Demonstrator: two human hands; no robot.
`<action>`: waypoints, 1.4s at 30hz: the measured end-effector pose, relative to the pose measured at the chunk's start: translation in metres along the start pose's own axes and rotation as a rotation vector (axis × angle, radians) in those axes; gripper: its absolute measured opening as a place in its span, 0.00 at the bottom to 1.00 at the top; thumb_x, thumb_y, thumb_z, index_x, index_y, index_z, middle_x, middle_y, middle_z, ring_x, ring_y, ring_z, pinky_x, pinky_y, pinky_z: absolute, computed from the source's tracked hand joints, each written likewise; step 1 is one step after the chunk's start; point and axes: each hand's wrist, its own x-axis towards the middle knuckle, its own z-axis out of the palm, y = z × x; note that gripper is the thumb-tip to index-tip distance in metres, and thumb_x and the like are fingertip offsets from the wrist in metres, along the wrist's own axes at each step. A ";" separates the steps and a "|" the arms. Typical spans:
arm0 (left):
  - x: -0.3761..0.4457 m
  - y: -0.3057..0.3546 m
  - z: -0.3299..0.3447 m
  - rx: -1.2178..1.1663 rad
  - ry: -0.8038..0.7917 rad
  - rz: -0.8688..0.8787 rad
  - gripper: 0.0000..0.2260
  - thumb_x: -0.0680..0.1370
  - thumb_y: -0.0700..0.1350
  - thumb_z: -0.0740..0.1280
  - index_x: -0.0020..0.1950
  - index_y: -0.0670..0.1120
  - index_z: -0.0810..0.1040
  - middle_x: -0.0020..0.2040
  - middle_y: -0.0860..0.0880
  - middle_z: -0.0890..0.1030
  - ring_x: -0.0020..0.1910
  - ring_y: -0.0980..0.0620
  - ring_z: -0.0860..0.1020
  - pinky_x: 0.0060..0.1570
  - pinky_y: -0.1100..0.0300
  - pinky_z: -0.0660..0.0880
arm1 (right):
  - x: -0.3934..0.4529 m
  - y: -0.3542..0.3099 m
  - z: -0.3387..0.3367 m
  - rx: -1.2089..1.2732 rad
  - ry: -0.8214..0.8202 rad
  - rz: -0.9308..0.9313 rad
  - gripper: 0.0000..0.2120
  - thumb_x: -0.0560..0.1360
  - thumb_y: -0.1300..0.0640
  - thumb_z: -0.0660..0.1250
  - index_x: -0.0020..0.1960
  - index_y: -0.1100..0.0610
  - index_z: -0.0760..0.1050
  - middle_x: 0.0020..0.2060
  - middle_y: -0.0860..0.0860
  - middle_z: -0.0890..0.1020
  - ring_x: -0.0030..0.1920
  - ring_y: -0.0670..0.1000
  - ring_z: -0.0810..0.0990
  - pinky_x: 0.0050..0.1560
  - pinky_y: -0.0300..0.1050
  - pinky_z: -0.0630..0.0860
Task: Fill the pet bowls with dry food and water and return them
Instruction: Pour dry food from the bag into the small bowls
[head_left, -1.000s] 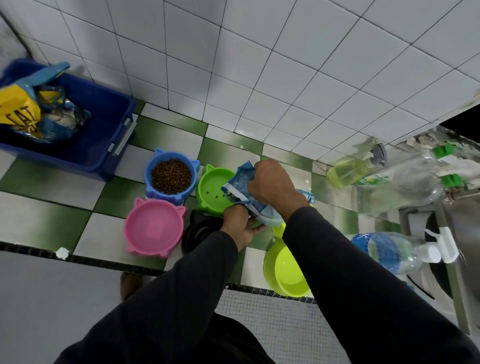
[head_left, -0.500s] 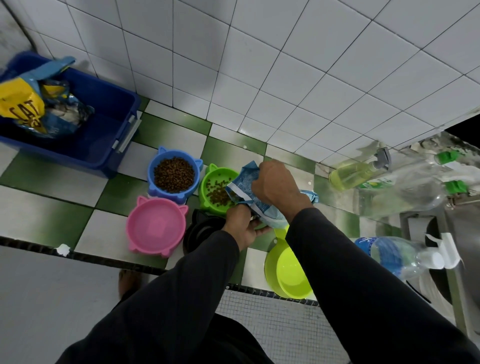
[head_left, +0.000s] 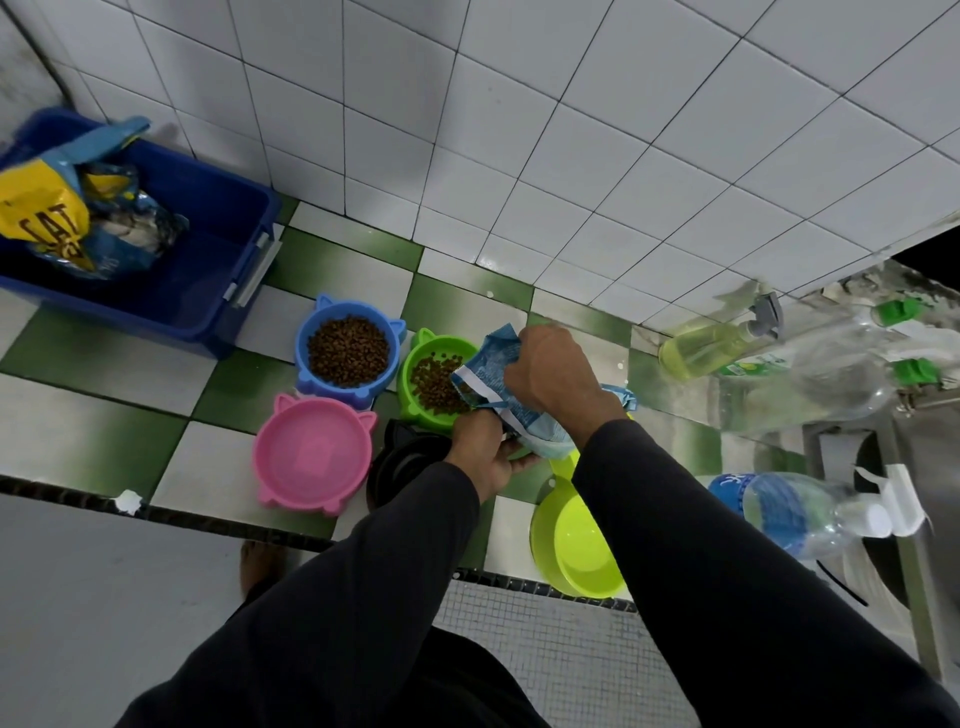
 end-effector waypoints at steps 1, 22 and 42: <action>0.000 0.000 0.000 -0.004 0.001 0.000 0.08 0.85 0.44 0.58 0.56 0.49 0.78 0.61 0.41 0.80 0.62 0.38 0.77 0.58 0.39 0.77 | 0.000 0.000 0.000 0.001 0.000 0.000 0.12 0.74 0.60 0.64 0.55 0.65 0.77 0.52 0.62 0.80 0.51 0.60 0.78 0.42 0.46 0.70; 0.003 -0.001 -0.002 -0.016 0.015 0.014 0.09 0.86 0.44 0.58 0.57 0.50 0.78 0.55 0.43 0.81 0.53 0.42 0.80 0.58 0.39 0.78 | -0.001 0.000 -0.002 0.051 0.010 -0.009 0.09 0.73 0.61 0.64 0.51 0.65 0.76 0.51 0.62 0.79 0.49 0.60 0.77 0.42 0.45 0.68; 0.000 0.000 -0.006 -0.009 0.031 0.032 0.09 0.85 0.44 0.60 0.58 0.49 0.79 0.55 0.43 0.83 0.51 0.42 0.81 0.46 0.45 0.80 | -0.006 0.002 0.000 0.095 0.043 0.000 0.12 0.74 0.60 0.64 0.53 0.66 0.77 0.53 0.63 0.79 0.53 0.61 0.77 0.45 0.46 0.69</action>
